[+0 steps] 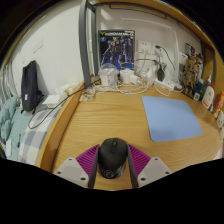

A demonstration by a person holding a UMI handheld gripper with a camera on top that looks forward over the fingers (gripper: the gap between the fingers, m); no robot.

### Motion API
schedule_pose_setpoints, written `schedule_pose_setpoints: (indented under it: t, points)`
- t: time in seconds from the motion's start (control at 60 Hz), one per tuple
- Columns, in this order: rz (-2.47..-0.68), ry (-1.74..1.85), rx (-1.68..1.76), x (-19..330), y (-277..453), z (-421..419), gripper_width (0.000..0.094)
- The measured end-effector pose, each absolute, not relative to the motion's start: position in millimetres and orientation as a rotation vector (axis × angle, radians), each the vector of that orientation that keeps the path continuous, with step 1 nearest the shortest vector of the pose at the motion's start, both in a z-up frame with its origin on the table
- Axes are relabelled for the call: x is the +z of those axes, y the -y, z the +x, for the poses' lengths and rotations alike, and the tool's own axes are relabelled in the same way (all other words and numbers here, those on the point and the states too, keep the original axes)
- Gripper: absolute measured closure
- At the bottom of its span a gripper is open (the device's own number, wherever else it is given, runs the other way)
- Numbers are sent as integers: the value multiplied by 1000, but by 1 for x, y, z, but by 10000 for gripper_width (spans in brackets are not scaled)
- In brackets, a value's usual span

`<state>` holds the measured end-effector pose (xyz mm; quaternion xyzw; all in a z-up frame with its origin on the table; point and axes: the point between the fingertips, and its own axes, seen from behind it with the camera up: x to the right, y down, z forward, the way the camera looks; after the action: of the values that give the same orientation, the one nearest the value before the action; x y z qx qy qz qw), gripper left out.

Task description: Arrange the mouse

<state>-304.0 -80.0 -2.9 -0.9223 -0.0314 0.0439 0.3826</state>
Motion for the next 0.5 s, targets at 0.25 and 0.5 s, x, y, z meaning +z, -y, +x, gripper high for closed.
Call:
schedule_pose_setpoints:
  t: [0.25,0.5]
  points:
    - [-2385,95,134,-5,81,-304,623]
    - [-2376,158,210,27,74,-302,652]
